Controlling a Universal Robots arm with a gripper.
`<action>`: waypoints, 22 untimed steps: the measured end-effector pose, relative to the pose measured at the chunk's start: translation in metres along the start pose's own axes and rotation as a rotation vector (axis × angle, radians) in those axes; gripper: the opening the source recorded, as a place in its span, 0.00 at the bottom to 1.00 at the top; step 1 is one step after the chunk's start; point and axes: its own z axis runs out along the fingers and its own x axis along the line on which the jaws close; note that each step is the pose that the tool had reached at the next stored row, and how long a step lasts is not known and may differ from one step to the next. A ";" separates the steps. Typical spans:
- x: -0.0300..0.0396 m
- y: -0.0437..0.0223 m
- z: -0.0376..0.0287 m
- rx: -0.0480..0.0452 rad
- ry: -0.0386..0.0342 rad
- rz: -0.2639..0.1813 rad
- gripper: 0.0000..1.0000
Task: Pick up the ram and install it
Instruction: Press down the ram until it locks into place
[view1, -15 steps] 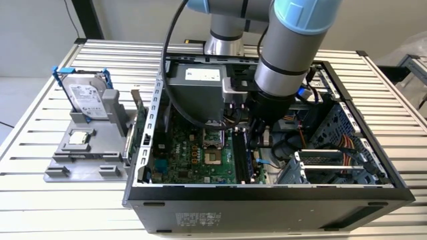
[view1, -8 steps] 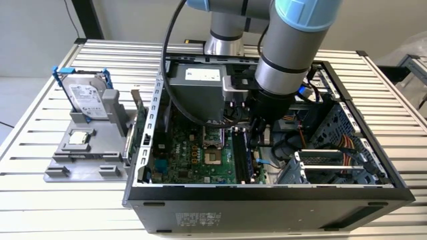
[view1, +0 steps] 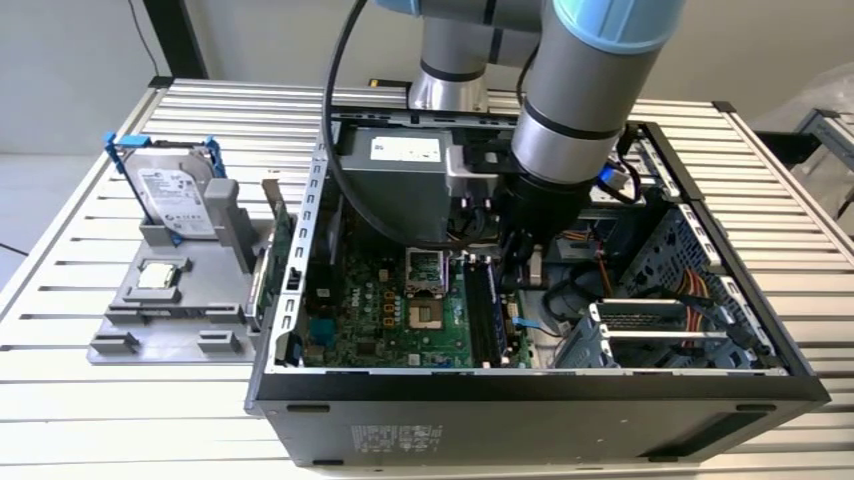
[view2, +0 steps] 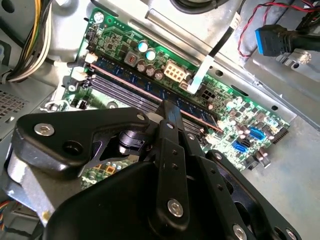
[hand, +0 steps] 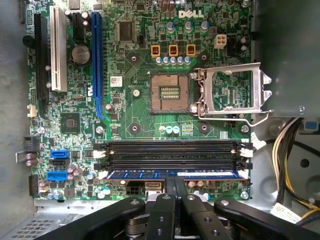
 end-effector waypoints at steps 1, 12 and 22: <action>0.0000 0.0000 -0.0002 0.0001 0.0002 0.000 0.00; 0.0004 0.0003 -0.0087 0.0001 0.0021 0.000 0.00; 0.0006 0.0005 -0.0154 -0.0008 0.0023 0.000 0.00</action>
